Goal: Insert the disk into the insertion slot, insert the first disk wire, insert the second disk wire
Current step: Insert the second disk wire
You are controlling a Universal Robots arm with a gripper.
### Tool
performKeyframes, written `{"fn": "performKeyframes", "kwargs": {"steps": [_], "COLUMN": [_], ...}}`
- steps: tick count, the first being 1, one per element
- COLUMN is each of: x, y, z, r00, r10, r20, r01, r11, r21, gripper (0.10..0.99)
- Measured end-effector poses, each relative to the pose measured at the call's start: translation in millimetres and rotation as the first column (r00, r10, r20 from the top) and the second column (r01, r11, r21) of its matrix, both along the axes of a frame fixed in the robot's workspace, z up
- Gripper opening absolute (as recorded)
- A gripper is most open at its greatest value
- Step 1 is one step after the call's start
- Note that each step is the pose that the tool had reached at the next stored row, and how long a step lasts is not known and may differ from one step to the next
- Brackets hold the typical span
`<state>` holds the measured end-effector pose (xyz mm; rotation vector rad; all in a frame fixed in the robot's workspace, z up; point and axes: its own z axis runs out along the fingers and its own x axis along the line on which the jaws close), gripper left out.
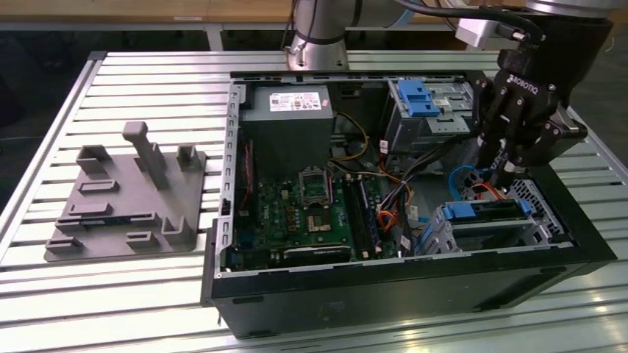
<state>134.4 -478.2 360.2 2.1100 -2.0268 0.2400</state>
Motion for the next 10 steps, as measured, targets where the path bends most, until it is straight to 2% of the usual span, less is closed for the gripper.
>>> {"fn": "performKeyframes", "kwargs": {"steps": [6,7,8,10], "x": [0.0,0.0,0.2,0.6], "y": [0.2,0.2,0.2,0.3], "z": [-2.2,-2.4,-2.5,-2.8], "r00": [1.0,1.0,1.0,1.0], "r10": [0.0,0.0,0.001,0.003], "r20": [-0.002,-0.0028,-0.0036,-0.0054], "r01": [0.0,0.0,-0.001,-0.003], "r11": [1.0,1.0,1.0,1.0], "r21": [-0.005,-0.006,-0.006,-0.006], "gripper": [0.416,0.4,0.333,0.333]}}
